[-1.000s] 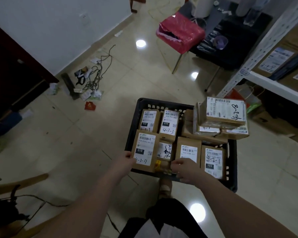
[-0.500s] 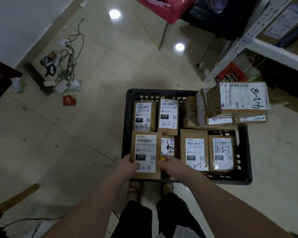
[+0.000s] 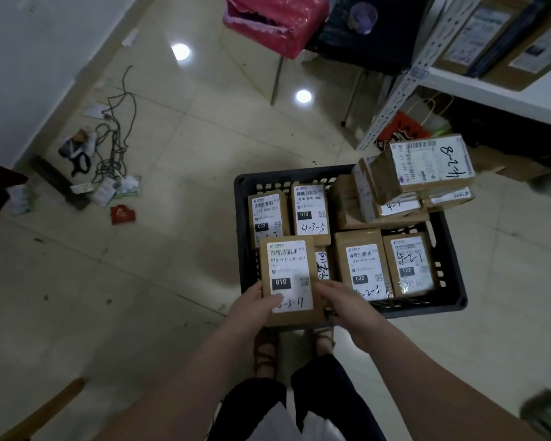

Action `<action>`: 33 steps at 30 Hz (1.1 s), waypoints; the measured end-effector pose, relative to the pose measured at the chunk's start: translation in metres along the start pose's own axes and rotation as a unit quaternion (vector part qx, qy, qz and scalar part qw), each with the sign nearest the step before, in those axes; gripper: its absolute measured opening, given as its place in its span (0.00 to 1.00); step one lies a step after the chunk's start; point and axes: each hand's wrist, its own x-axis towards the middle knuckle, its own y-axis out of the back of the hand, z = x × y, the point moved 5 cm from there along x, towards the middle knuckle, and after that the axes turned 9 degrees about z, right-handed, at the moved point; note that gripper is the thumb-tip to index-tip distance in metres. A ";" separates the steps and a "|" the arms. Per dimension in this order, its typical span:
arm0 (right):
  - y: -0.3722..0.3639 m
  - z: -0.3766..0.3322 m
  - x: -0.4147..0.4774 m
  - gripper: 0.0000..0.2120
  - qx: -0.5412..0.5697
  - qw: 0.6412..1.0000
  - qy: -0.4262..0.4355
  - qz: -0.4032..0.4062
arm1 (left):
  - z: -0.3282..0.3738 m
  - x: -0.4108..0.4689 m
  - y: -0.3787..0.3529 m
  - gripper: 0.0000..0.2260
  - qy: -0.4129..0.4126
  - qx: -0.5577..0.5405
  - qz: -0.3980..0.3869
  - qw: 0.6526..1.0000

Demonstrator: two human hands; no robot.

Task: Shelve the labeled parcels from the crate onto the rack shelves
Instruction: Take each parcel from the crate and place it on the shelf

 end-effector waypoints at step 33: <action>0.037 -0.108 -0.138 0.40 0.217 0.947 0.231 -0.057 | 0.093 -0.096 0.039 0.15 -0.138 -0.220 -0.065 0.964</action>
